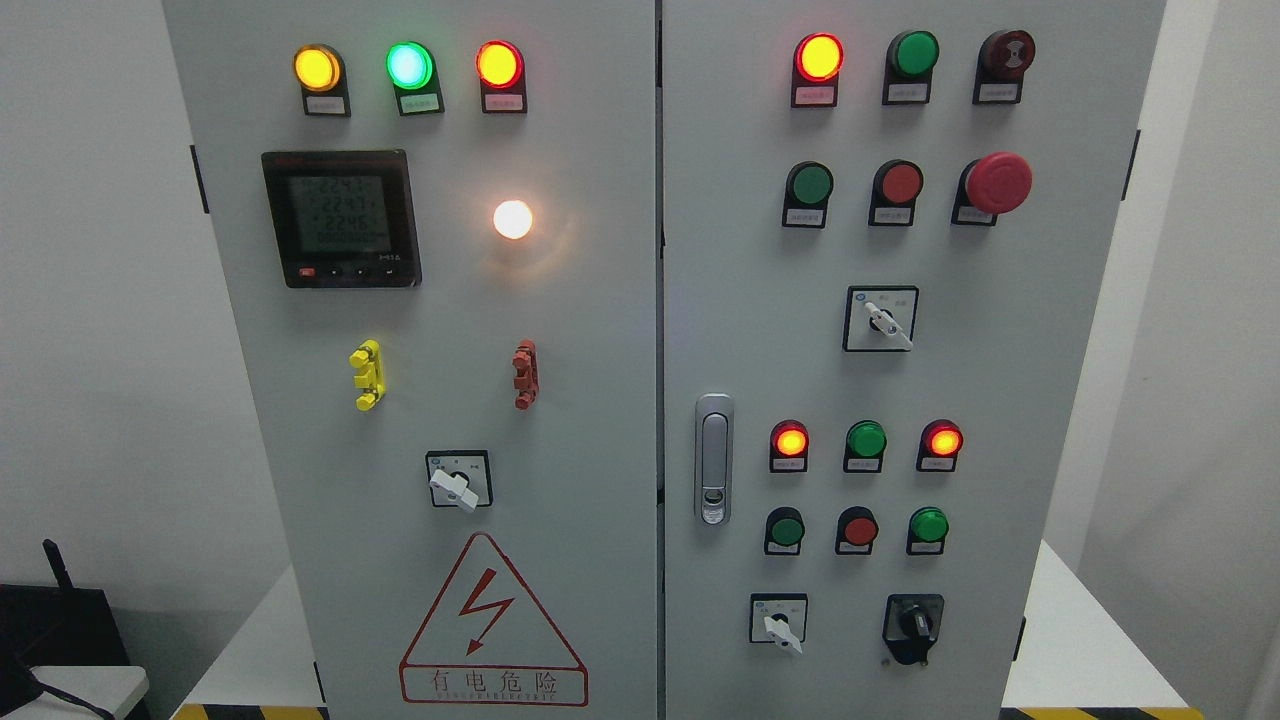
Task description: Turn on light switch 1
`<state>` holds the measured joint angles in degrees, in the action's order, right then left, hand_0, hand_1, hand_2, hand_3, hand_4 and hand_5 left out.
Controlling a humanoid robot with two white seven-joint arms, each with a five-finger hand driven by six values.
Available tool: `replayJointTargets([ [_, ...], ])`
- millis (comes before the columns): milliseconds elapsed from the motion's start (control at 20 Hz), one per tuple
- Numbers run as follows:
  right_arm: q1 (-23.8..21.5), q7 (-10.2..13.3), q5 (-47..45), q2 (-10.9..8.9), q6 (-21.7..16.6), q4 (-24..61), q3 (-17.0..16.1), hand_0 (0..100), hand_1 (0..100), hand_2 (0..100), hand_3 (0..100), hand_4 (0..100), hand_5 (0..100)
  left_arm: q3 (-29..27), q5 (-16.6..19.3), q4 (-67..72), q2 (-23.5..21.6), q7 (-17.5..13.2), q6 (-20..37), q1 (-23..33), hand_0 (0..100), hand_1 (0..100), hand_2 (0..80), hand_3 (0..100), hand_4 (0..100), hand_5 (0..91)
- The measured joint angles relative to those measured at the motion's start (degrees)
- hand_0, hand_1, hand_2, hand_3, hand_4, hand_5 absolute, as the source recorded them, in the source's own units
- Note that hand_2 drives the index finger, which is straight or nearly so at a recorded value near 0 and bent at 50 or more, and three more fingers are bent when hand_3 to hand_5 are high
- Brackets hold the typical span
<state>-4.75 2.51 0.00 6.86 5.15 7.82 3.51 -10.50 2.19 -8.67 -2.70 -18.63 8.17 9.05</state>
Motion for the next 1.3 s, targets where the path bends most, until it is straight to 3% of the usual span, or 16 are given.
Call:
replayJointTargets([
  [451, 0.00, 0.00, 0.00, 0.00, 0.00, 0.00, 0.00, 12, 39, 0, 0, 0, 0, 5.89, 0.80, 4.85, -1.03, -0.20, -1.83, -4.17, 45, 0, 0.0, 0, 0, 5.0],
  [1303, 0.00, 0.00, 0.00, 0.00, 0.00, 0.00, 0.00, 12, 39, 0, 0, 0, 0, 9.50, 0.48, 7.84, -0.83, 1.52, -1.03, -4.96, 45, 0, 0.0, 0, 0, 4.6],
])
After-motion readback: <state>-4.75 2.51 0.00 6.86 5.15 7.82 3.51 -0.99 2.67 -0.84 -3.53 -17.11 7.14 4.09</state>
